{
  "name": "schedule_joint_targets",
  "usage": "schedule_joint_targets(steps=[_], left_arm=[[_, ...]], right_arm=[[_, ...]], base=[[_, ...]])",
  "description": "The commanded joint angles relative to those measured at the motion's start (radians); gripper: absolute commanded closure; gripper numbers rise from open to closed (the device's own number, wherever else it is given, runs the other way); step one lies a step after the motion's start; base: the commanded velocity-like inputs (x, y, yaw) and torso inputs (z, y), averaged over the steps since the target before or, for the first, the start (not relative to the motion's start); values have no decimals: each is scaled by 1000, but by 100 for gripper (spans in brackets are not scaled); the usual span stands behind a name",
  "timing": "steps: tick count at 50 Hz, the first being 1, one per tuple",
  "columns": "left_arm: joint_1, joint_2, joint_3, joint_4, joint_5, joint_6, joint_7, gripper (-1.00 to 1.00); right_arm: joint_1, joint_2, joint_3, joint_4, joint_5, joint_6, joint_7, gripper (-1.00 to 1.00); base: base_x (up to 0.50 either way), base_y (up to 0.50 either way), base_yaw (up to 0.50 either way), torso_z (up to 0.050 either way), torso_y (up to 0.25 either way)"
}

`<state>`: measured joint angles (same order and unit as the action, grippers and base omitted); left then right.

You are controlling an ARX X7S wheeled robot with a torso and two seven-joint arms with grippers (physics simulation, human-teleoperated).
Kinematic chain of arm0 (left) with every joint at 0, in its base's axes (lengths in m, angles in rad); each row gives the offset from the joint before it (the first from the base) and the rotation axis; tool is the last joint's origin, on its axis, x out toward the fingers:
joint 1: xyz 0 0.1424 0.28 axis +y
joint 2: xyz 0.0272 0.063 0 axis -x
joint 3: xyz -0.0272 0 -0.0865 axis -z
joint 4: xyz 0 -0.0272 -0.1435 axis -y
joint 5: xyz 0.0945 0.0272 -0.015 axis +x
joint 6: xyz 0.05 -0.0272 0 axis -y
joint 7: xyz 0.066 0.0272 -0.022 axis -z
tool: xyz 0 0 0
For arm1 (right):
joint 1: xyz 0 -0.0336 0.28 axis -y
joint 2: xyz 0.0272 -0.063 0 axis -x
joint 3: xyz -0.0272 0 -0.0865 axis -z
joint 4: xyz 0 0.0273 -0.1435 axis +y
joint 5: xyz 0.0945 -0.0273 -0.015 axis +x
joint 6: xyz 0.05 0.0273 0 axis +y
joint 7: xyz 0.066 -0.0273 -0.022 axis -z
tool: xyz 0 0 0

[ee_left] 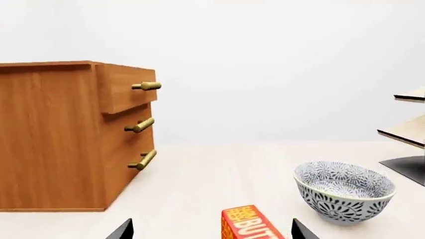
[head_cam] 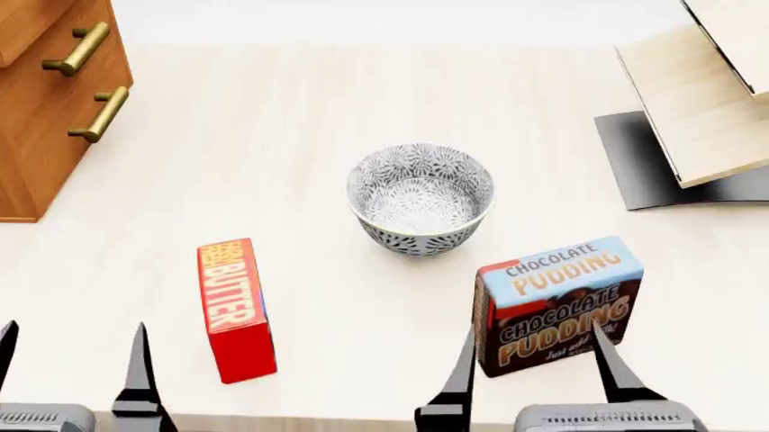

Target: Close the top drawer of the cabinet and put the bowl on top of it.

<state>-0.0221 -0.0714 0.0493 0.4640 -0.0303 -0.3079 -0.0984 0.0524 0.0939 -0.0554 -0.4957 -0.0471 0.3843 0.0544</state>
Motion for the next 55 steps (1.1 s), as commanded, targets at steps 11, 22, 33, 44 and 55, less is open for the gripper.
schedule_joint_targets(steps=[11,22,33,44,55], left_arm=[[-6,-34,8,134,-21,-82,-49,-100],[-1,-51,17,159,-31,-92,-65,-100],[0,-62,28,171,-34,-96,-81,-100],[8,-73,32,173,-42,-89,-94,-100],[10,-82,36,172,-51,-84,-104,-100]], right_arm=[[28,46,-14,-133,-2,102,20,-100],[25,56,-22,-140,8,99,25,-100],[24,62,-25,-135,22,90,33,-100],[20,67,-33,-129,34,77,39,-100],[22,73,-38,-130,43,77,47,-100]], base=[[0,78,0,0,0],[0,500,0,0,0],[0,500,0,0,0],[0,500,0,0,0],[0,500,0,0,0]])
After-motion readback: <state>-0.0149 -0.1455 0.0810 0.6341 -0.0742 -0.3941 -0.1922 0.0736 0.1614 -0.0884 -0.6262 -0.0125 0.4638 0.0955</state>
